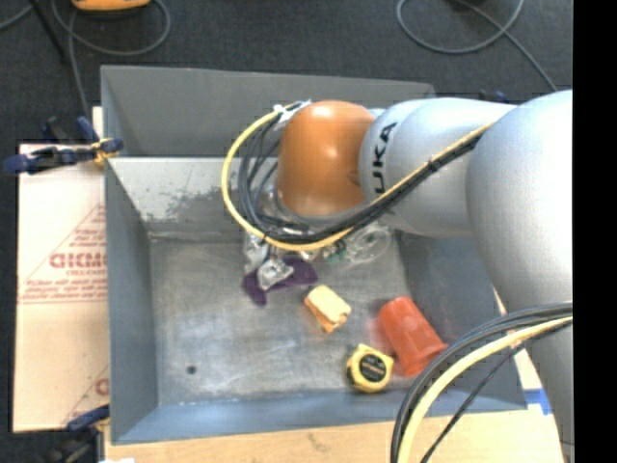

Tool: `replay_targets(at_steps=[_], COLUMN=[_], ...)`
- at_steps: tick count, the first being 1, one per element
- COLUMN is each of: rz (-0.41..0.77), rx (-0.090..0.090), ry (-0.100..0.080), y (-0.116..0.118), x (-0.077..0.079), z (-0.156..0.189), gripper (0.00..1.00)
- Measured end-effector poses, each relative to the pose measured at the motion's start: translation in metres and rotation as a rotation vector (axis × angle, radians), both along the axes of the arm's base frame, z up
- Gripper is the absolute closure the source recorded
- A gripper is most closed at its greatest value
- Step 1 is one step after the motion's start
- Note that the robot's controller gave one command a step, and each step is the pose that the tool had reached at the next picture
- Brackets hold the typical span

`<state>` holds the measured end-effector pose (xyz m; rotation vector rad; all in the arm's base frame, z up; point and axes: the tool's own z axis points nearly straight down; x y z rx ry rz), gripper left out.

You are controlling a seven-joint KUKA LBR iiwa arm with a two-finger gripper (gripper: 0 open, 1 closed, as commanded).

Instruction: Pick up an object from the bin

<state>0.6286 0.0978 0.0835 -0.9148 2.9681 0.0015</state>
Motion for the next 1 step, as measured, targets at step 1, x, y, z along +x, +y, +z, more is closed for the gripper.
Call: replay_targets(at_steps=[1], rz=[0.289], rx=[-0.015], ry=[0.031], y=[0.0108], x=[-0.0559], z=[0.1526], gripper=[1.0])
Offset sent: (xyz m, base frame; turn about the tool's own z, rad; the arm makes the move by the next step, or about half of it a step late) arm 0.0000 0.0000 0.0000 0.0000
